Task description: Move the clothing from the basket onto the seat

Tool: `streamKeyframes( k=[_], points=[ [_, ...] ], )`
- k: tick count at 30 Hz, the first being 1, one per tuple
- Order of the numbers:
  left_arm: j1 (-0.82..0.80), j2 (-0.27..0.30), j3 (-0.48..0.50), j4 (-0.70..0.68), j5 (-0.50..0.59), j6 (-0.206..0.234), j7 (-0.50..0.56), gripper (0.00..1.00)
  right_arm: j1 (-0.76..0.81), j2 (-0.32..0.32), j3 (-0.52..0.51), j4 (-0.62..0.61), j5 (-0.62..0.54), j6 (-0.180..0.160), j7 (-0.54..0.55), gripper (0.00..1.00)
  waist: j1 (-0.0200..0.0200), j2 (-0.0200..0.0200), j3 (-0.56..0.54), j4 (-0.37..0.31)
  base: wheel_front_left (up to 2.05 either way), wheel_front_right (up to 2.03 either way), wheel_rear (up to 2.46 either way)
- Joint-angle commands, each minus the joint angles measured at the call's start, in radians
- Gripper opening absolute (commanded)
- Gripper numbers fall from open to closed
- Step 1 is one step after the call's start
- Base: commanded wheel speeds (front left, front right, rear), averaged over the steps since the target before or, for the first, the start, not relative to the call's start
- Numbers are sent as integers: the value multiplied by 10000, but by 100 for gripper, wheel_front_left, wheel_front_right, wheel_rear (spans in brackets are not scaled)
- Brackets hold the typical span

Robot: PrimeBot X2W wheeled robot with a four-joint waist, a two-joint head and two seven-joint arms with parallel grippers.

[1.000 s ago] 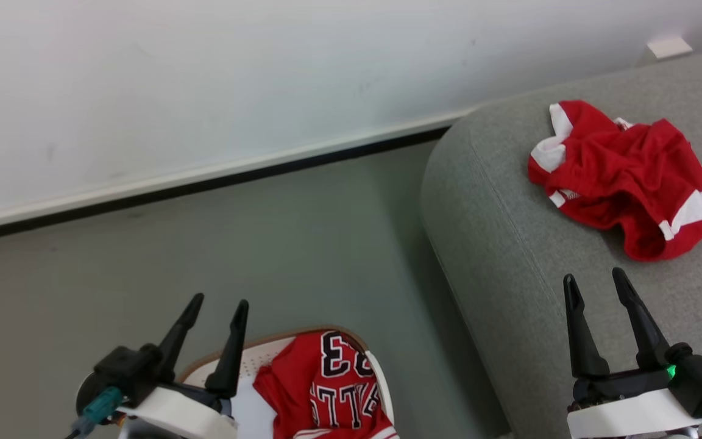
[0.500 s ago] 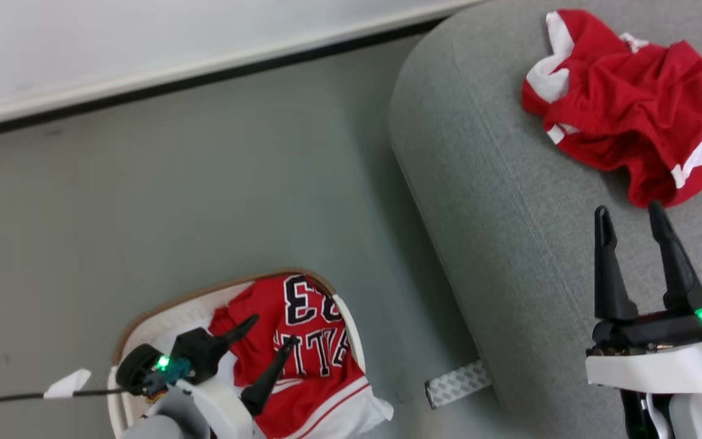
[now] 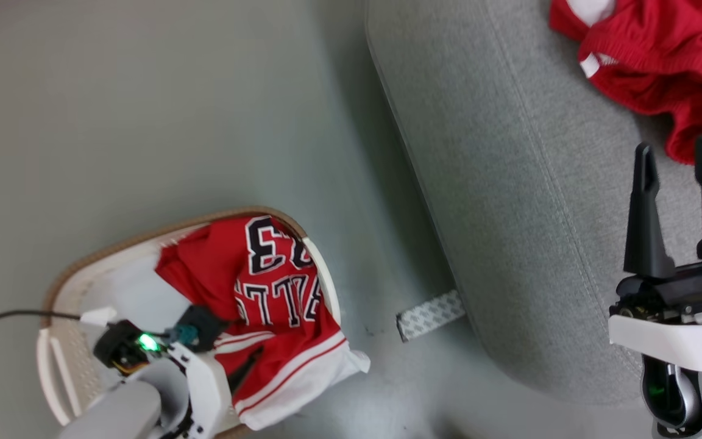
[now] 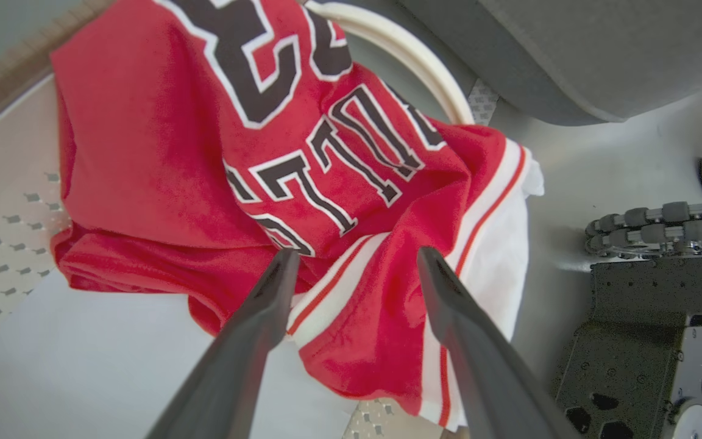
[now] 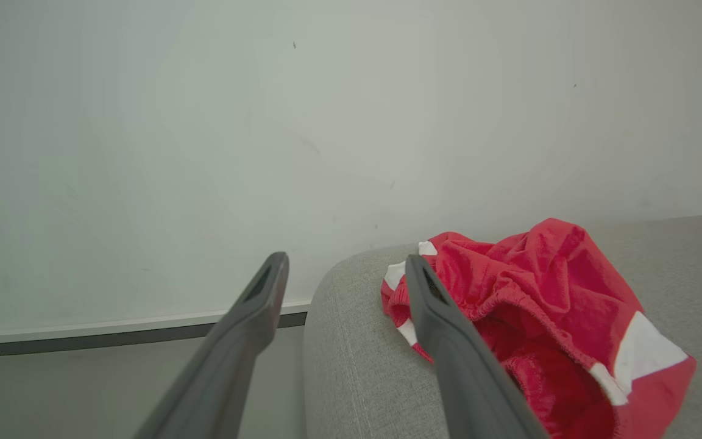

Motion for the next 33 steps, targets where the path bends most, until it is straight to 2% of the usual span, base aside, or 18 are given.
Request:
streamKeyframes(
  k=[1,9,18,28,32,33],
  points=[
    [-156,118,-25,51,-55,15,47,100,-145,4,-47,-57,60,-24,-27,100,-1,0,428,-233,0,0,0],
    [-1242,522,-1188,835,-731,13,371,100,-263,7,119,-447,397,-22,-27,100,-1,0,1305,-634,0,0,0],
    [-2420,662,-2082,1897,-1029,13,1034,100,-328,5,254,-549,688,-24,-27,100,-1,0,1888,-875,0,0,0],
    [-3091,305,-2564,3279,-671,21,1347,100,-402,6,451,-487,796,-22,-27,100,-1,0,2220,-1043,0,0,0],
    [-3197,24,-2586,3553,-642,44,992,100,-320,6,410,-491,750,-22,-27,100,-1,0,2265,-1025,0,0,0],
    [-3204,-2,-2593,3591,-667,38,904,96,-297,5,397,-488,738,-22,-27,100,-1,0,2266,-1023,0,0,0]
  ],
)
